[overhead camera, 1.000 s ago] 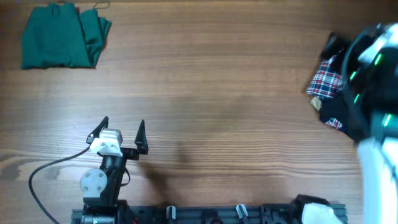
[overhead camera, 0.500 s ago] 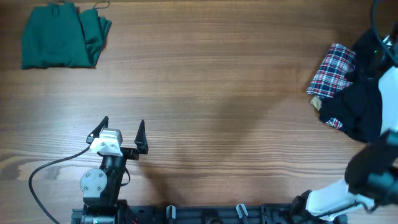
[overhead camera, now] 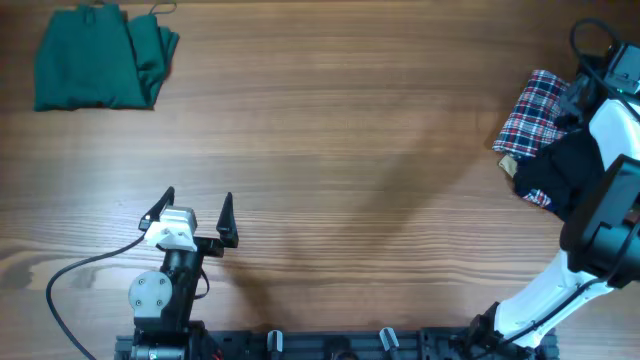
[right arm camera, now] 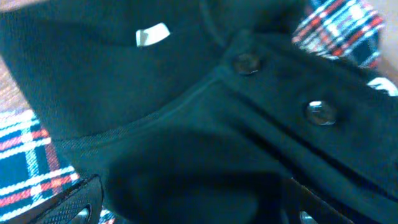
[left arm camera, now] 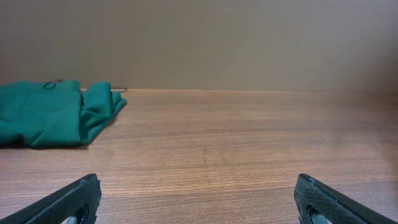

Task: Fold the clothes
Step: 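Reach the right gripper to the black polo shirt on the pile and grasp it, then drag the black polo shirt leftward to the table center with the right gripper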

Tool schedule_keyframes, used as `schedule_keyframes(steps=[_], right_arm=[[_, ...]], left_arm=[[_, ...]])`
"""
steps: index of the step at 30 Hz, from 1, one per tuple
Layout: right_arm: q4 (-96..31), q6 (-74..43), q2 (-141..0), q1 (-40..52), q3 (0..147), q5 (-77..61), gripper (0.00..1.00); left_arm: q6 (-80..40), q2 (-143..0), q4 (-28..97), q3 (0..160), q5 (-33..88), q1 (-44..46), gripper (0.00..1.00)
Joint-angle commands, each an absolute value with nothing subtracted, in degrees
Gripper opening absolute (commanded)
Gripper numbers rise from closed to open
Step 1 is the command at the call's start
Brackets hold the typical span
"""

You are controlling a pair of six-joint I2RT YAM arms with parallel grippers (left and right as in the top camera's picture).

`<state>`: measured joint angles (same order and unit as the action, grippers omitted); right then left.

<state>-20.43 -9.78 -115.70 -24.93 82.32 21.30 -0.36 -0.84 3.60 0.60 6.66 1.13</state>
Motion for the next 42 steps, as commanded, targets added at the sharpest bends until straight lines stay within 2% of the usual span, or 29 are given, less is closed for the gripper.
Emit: schedule_keyframes(steps=[1, 6, 9, 11, 15, 17, 20, 24, 33, 37, 42], right_arm=[[-19.2, -5.9, -117.7, -25.1, 83.1, 19.3, 0.92], [-17.6, -5.9, -120.1, -25.1, 83.1, 21.5, 0.83], [-16.6, -1.7, -121.2, -24.9, 83.1, 23.7, 0.81], [-16.4, 1.3, -121.7, -24.6, 83.1, 26.5, 0.75], [-16.3, 1.3, -121.9, -24.6, 83.2, 28.2, 0.48], [-16.4, 1.3, -121.6, -24.5, 83.2, 28.1, 0.23], [-16.7, 1.1, -120.4, -23.9, 83.2, 28.2, 0.04], [-16.7, -3.4, -115.0, -22.3, 83.3, 27.3, 0.04], [-17.7, -12.4, -94.6, -18.9, 83.2, 4.4, 0.04], [-22.6, -16.9, -90.5, -14.6, 83.2, -3.8, 0.04], [-26.8, -24.2, -90.5, -3.7, 83.1, -18.3, 0.04]], left_arm=[[-0.9, -0.4, 3.9, 0.3, 6.1, 1.4, 1.00], [-0.9, -0.4, 3.9, 0.3, 6.1, 1.4, 1.00], [-0.9, -0.4, 3.9, 0.3, 6.1, 1.4, 1.00], [-0.9, -0.4, 3.9, 0.3, 6.1, 1.4, 1.00], [-0.9, -0.4, 3.9, 0.3, 6.1, 1.4, 1.00], [-0.9, -0.4, 3.9, 0.3, 6.1, 1.4, 1.00], [-0.9, -0.4, 3.9, 0.3, 6.1, 1.4, 1.00], [-0.9, -0.4, 3.9, 0.3, 6.1, 1.4, 1.00], [-0.9, -0.4, 3.9, 0.3, 6.1, 1.4, 1.00], [-0.9, -0.4, 3.9, 0.3, 6.1, 1.4, 1.00], [-0.9, -0.4, 3.9, 0.3, 6.1, 1.4, 1.00]])
